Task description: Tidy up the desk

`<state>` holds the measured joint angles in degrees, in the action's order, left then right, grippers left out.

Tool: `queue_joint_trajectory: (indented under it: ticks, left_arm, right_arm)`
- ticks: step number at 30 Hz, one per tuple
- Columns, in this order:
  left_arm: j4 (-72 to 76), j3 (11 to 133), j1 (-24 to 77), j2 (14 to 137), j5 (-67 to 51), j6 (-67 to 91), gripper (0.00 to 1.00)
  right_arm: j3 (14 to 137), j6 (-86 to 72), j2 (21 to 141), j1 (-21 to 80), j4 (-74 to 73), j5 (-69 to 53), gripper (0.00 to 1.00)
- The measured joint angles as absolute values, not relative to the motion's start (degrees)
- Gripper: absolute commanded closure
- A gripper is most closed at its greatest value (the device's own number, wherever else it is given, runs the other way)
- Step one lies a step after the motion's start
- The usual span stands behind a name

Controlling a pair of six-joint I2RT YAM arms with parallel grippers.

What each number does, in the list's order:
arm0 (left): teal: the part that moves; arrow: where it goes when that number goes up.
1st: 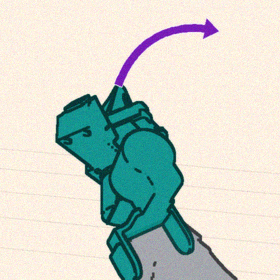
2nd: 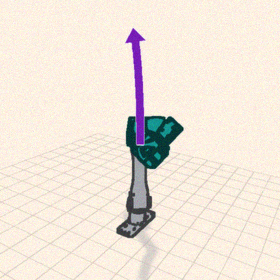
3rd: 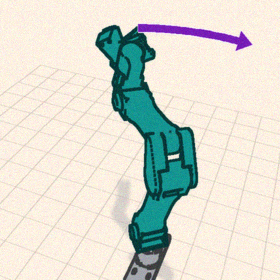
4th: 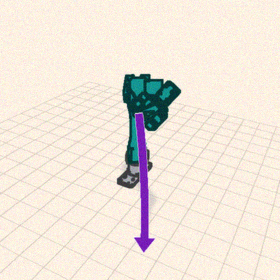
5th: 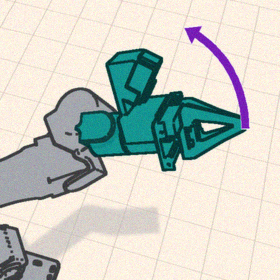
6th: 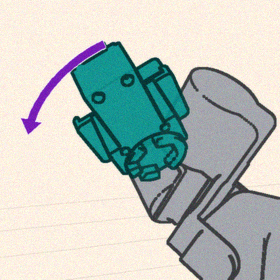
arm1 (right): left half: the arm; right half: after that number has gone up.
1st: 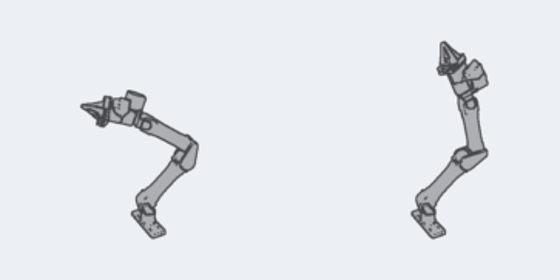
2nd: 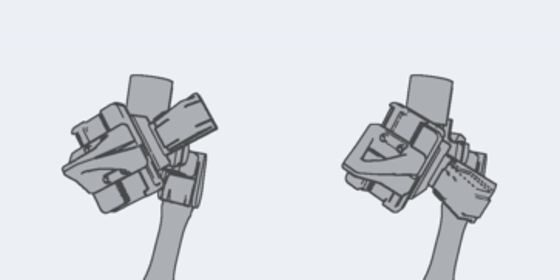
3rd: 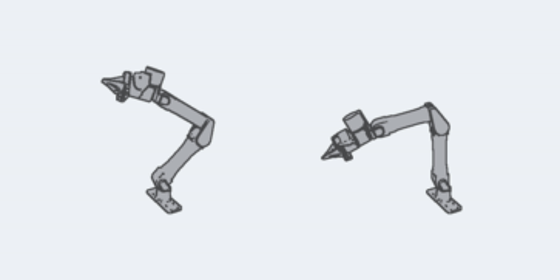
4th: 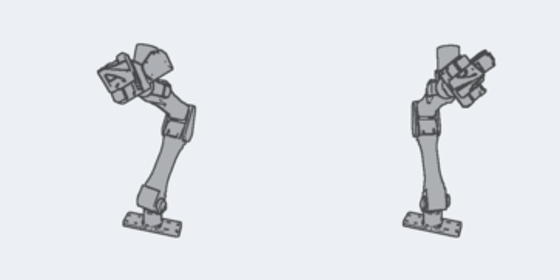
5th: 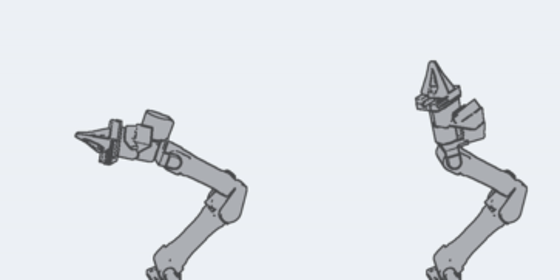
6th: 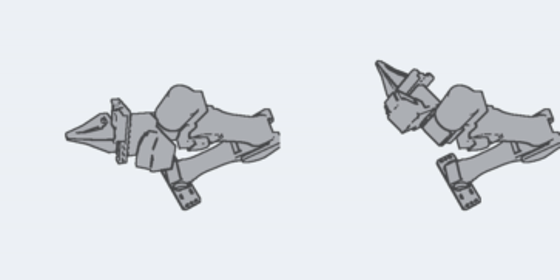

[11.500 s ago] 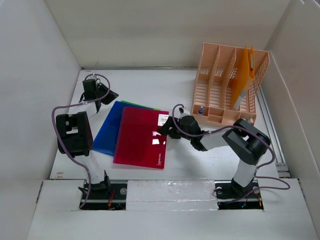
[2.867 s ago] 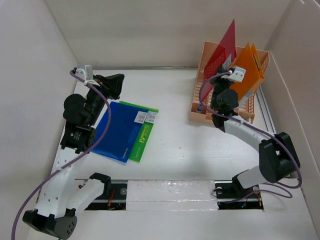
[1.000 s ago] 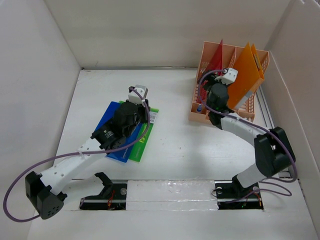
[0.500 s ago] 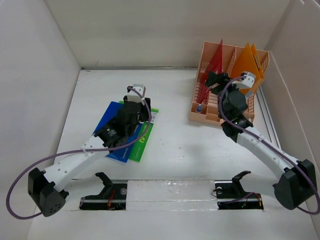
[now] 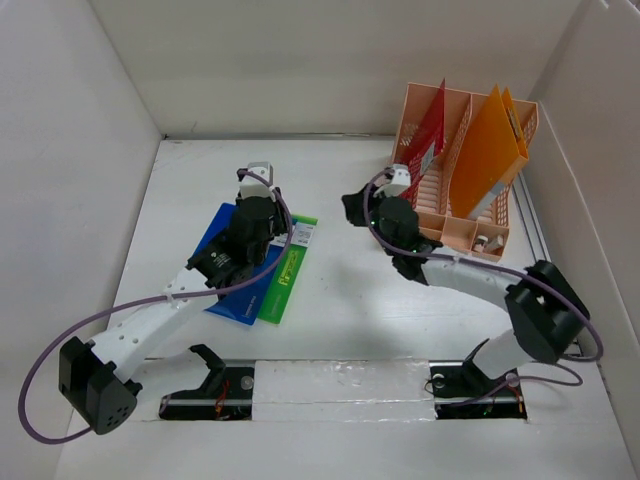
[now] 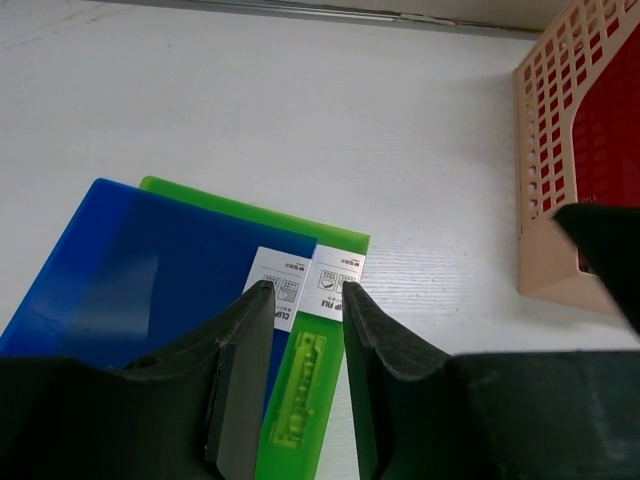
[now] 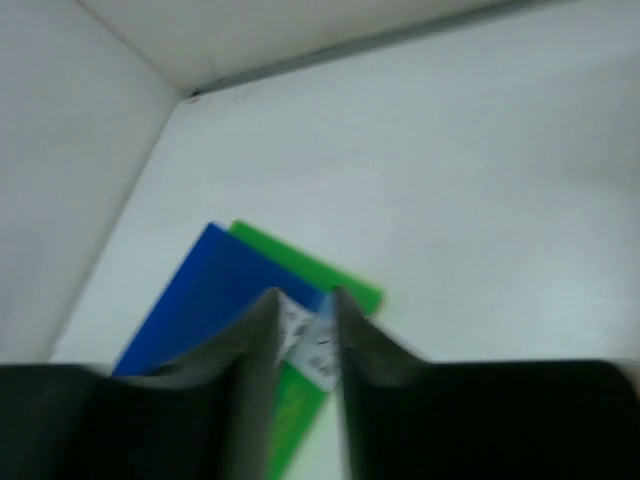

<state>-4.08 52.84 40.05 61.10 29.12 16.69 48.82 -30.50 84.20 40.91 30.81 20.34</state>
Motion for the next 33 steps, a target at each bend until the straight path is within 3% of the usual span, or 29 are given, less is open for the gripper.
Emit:
queue_joint_trajectory:
  ticks: [1,2,6,12,22,30,33]
  left_arm:
    - [-4.1,52.8,40.1,61.1,29.5,16.8,0.72]
    - [-4.1,52.8,40.1,61.0,29.9,17.0,0.72]
    - [-3.2,52.2,40.1,59.4,30.7,17.0,0.72]
    - [-2.9,52.0,40.1,58.7,30.7,16.6,0.72]
    - [-2.8,52.0,40.1,57.4,28.0,15.7,0.71]
    - [-1.9,51.3,40.1,53.6,26.3,15.4,0.71]
    - [-1.6,51.0,40.1,52.8,25.9,15.3,0.71]
  right_arm:
    - [50.0,-31.3,86.4,41.5,30.7,19.2,0.51]
    - [51.3,-32.3,88.7,41.9,30.8,17.8,0.45]
    - [57.0,-35.3,97.9,43.7,30.7,12.9,0.37]
    - [64.1,-38.9,108.8,46.8,29.1,8.3,0.39]
    - [71.3,-44.0,117.9,48.0,23.9,4.1,0.55]
    - [73.4,-46.9,121.5,48.1,19.8,5.1,0.56]
    - [74.2,-47.4,121.5,48.1,19.1,5.8,0.68]
